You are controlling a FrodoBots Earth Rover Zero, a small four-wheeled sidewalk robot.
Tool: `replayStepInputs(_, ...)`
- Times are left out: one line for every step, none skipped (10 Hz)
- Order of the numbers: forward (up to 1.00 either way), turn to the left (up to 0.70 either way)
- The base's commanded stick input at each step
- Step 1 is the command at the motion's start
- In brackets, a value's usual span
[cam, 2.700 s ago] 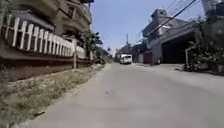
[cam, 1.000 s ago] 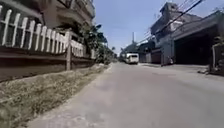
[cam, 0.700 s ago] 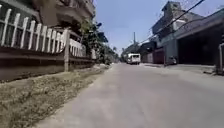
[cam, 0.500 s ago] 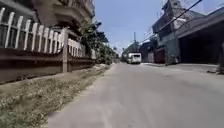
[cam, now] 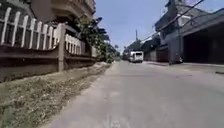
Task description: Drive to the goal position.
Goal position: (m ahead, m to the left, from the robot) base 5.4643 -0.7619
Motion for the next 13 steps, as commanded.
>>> replayStepInputs(1.00,0.00)
replayStepInputs(1.00,0.00)
replayStepInputs(1.00,0.00)
replayStepInputs(1.00,0.00)
replayStepInputs(1.00,0.00)
replayStepInputs(1.00,0.00)
replayStepInputs(1.00,0.00)
replayStepInputs(1.00,0.00)
replayStepInputs(1.00,0.00)
replayStepInputs(1.00,0.00)
replayStepInputs(1.00,-0.03)
replayStepInputs(1.00,-0.26)
replayStepInputs(1.00,-0.40)
